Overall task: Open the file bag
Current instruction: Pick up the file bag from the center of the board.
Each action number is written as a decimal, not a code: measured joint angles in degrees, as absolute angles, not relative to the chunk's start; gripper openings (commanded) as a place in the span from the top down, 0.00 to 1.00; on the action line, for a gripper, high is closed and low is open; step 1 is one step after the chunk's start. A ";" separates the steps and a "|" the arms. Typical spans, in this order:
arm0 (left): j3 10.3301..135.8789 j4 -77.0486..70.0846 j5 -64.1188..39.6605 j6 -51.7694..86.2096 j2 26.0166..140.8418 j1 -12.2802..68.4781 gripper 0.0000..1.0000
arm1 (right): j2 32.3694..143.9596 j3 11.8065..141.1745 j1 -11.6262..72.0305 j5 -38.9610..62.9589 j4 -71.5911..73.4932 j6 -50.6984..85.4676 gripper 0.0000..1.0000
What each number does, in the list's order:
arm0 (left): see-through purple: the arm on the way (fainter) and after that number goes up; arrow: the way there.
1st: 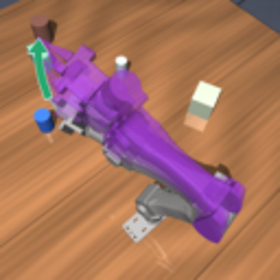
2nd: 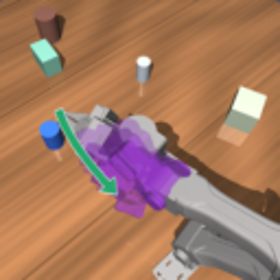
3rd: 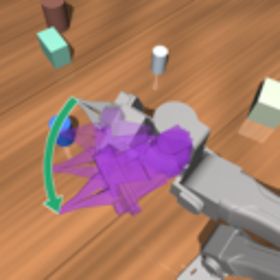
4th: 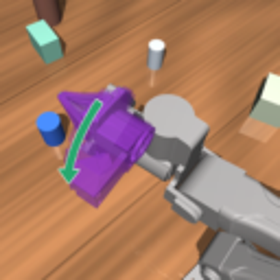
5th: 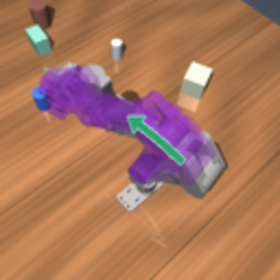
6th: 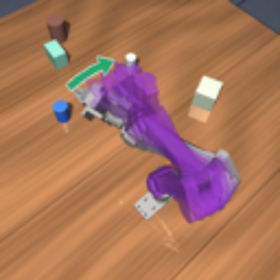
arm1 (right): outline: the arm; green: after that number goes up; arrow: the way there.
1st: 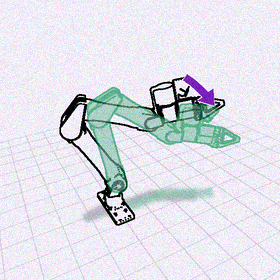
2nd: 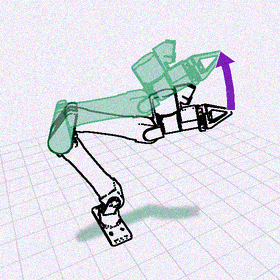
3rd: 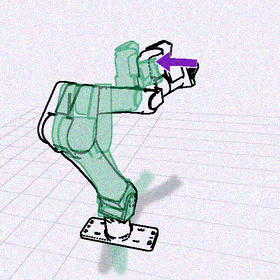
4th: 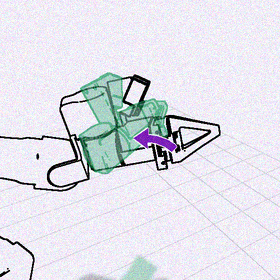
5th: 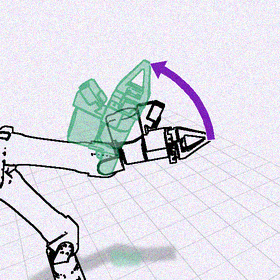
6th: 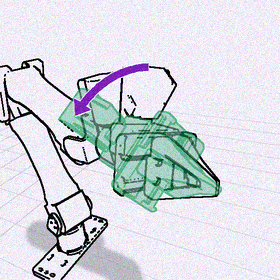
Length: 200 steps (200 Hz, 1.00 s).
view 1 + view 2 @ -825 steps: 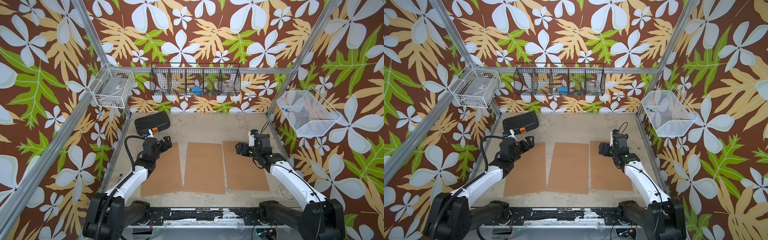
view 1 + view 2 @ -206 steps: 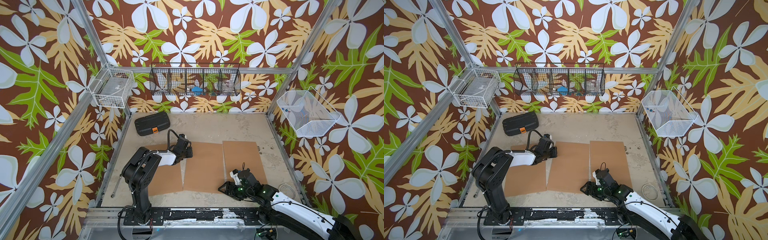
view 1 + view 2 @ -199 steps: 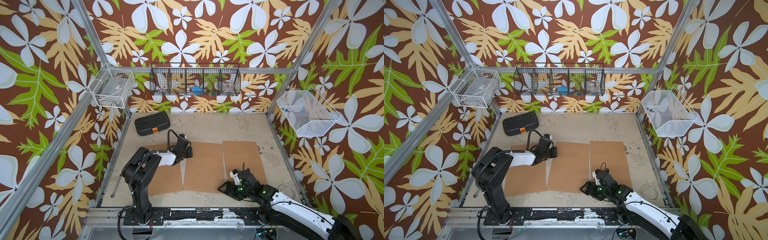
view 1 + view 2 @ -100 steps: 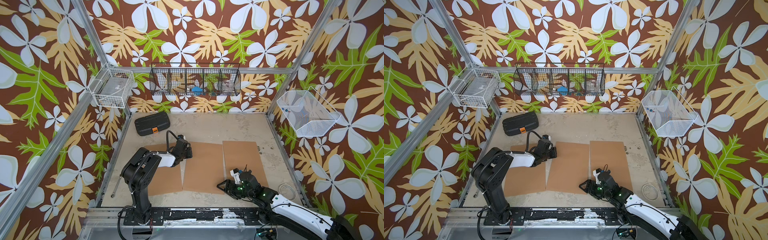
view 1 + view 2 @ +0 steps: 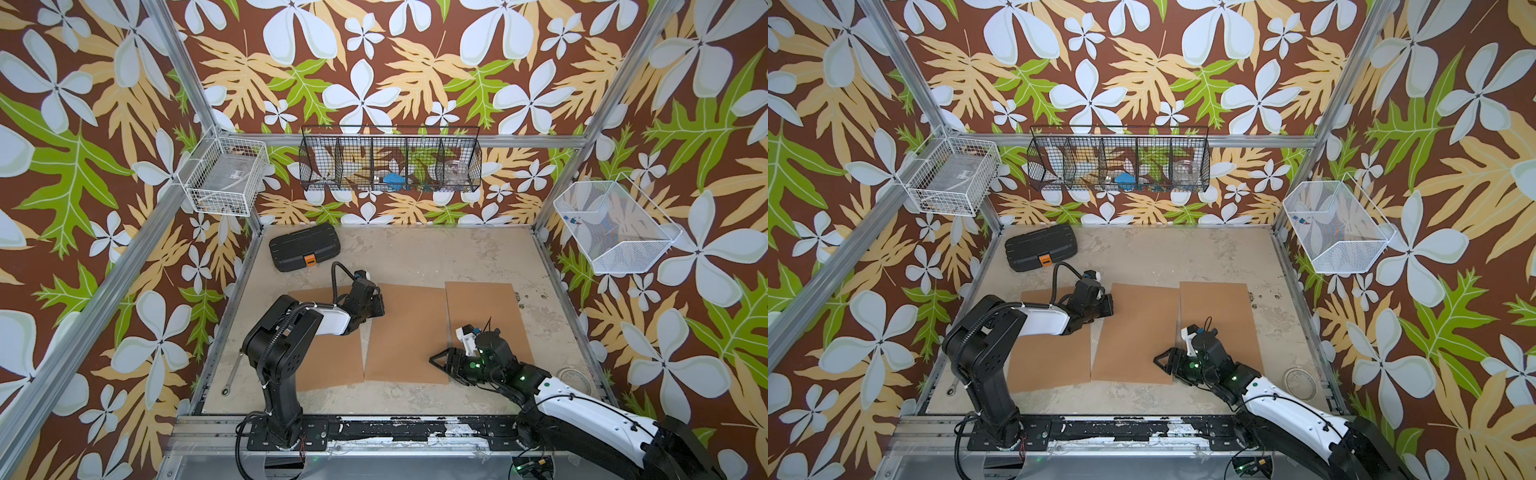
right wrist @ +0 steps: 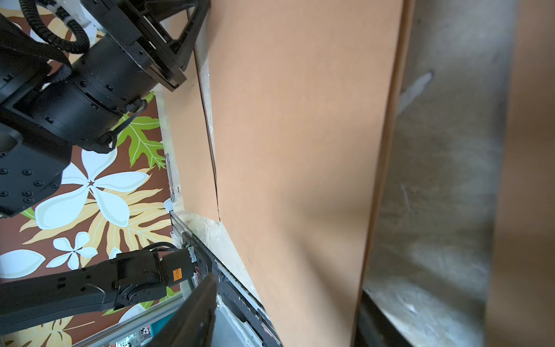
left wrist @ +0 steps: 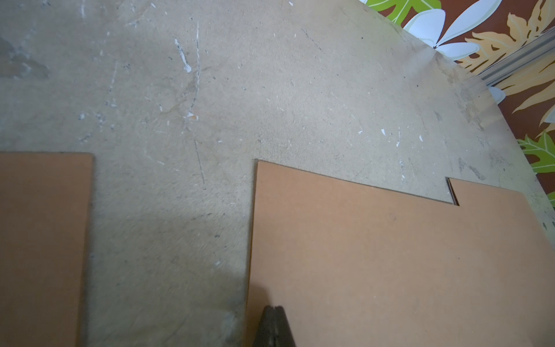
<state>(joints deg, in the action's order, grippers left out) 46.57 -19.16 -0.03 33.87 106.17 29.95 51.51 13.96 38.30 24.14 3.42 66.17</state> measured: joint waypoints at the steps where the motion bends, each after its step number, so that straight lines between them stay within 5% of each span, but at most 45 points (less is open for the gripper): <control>1: 46.54 -19.20 -0.05 33.95 106.17 29.95 1.00 | 51.62 14.04 38.22 24.14 3.40 66.02 0.41; 141: 47.13 -20.88 -1.37 35.68 106.30 29.93 0.97 | 62.19 25.56 35.70 23.88 -1.93 52.38 0.84; 200: 52.05 -11.94 -3.53 35.86 105.43 29.95 0.69 | 61.93 31.73 35.75 21.82 -9.67 44.91 1.00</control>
